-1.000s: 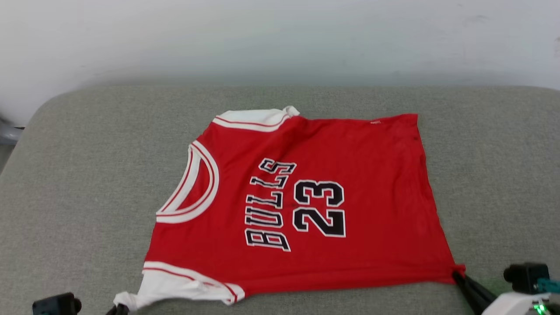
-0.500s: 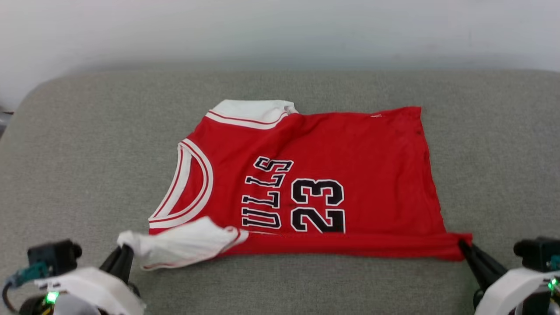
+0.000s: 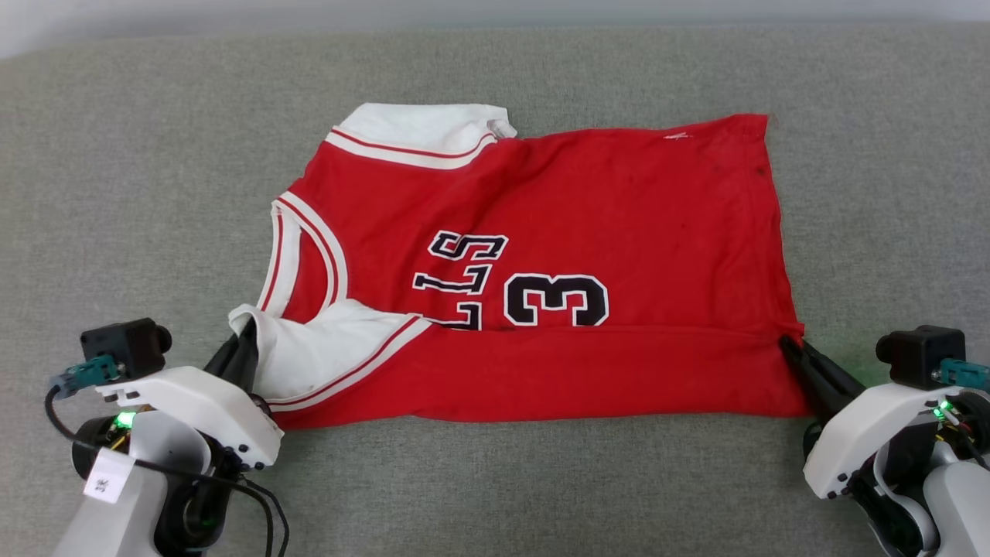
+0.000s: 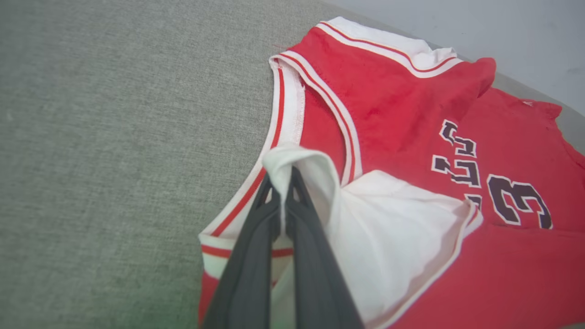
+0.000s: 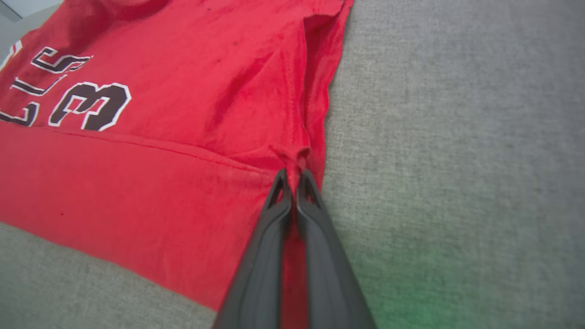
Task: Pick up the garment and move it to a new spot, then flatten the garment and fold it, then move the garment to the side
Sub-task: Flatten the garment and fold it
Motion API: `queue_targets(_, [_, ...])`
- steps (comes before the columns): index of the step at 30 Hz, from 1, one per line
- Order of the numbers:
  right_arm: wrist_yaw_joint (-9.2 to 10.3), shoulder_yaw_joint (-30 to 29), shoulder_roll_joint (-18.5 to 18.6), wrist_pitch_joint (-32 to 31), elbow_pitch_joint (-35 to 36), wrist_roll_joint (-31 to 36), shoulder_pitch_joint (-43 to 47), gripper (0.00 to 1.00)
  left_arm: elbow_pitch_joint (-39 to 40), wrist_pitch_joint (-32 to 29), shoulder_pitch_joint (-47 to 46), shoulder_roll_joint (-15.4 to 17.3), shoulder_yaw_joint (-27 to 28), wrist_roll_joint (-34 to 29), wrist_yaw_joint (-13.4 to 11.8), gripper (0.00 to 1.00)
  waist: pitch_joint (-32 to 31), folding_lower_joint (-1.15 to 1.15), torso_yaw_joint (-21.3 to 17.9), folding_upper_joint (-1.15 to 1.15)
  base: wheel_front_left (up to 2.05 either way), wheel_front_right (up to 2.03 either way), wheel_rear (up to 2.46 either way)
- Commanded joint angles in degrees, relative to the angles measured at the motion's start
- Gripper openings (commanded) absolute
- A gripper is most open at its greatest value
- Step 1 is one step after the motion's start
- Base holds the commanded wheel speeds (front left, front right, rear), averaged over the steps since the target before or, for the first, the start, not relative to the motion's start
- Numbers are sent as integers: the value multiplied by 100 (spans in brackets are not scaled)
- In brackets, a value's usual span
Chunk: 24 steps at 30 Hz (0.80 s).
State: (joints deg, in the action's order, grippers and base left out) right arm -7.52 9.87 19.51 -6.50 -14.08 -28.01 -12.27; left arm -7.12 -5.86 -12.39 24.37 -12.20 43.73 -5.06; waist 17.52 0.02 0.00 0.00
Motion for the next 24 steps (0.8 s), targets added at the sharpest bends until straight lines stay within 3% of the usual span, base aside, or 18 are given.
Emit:
queue_targets(1, [6, 49, -2, 70, -143, -14, -95, 0, -171, -21, -118, -30, -34, 22, 46, 0, 96, -2, -19, 0, 0, 0, 0])
queue_targets(5, [8, 244, -43, 278, -629, -136, -247, 0, -724, -150, -282, -136, -155, 139, 218, 0, 137, -2, -34, 0, 0, 0, 0])
queue_targets(6, [8, 286, -66, 400, -704, -182, -295, 6, -816, -146, -321, -146, -167, 162, 260, 0, 134, -2, -41, 0, 0, 0, 0])
queue_targets(8, [8, 372, -52, 581, -884, -189, -369, 41, -987, -125, -359, -184, -186, 189, 307, 0, 100, -2, -45, 0, 0, 0, 0])
queue_targets(9, [8, 450, -66, 654, -953, -246, -384, 56, -1054, -108, -373, -202, -185, 205, 322, 15, 66, -2, -41, 0, 0, 0, 0])
queue_targets(10, [7, 511, -38, 764, -1005, -228, -408, 100, -1125, -123, -382, -213, -186, 231, 340, 39, 27, -2, -37, 0, 0, 0, 0])
queue_targets(11, [7, 576, -35, 870, -1041, -266, -415, 100, -1178, -105, -392, -214, -177, 232, 326, 84, -23, -2, -32, 0, 0, 0, 0])
queue_targets(12, [7, 611, -28, 1026, -1043, -299, -434, 100, -1217, -62, -399, -205, -158, 223, 313, 100, -73, -2, -32, 0, 0, 0, 0])
queue_targets(18, [5, 476, -57, 1847, -994, -298, -297, 100, -1327, 165, -267, -118, -63, 96, 119, 100, -494, -2, -13, 0, 0, 0, 0])
queue_targets(24, [5, -60, -293, 2056, -702, 195, 4, 100, -1254, -35, -149, 178, -10, -11, -109, 100, -772, -2, 7, 0, 0, 0, 0])
